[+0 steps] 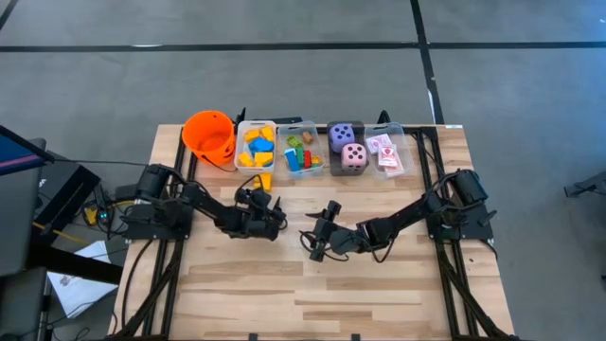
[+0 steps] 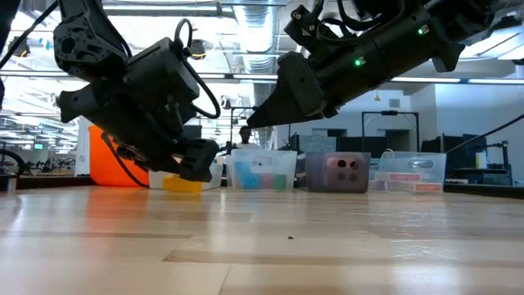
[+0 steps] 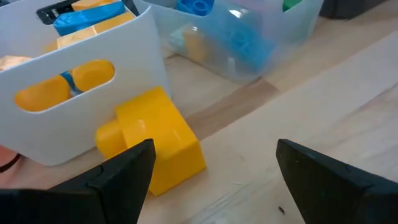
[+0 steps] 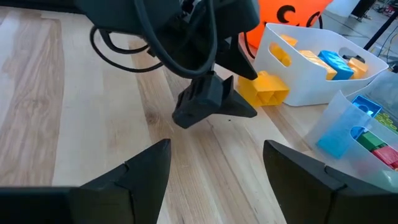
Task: Pick & Place Toys
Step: Put the large yellow game piece into the white bin
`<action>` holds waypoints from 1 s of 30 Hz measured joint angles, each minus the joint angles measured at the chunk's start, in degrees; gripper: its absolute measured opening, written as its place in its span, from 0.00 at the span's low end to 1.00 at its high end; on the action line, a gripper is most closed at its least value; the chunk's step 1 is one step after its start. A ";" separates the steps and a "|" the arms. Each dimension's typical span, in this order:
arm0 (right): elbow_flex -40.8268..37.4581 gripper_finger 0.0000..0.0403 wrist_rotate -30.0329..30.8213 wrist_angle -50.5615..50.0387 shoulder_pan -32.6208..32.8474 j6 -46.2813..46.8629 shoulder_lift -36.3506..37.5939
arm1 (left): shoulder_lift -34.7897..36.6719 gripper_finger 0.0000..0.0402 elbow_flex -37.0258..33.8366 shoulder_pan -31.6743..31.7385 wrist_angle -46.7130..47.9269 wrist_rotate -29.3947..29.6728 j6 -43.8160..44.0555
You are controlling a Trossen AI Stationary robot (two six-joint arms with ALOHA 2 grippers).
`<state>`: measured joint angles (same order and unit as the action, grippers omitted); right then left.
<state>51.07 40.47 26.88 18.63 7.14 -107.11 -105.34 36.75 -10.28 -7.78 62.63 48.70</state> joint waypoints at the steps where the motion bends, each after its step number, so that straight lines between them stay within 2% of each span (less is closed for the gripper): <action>1: 0.00 0.62 0.02 0.01 0.00 0.00 0.00 | 0.00 0.82 0.00 0.17 0.03 -0.02 0.01; 24: 0.00 0.62 0.00 -0.39 0.00 1.31 0.00 | 0.07 0.82 0.04 0.23 5.49 -1.55 -0.13; 30: 0.00 0.62 0.00 -0.95 -0.04 1.55 0.00 | 0.09 0.78 0.04 0.79 5.89 -1.50 0.01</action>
<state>51.07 40.47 25.93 18.59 8.69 -107.11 -105.25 36.79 -9.50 -1.89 61.13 48.71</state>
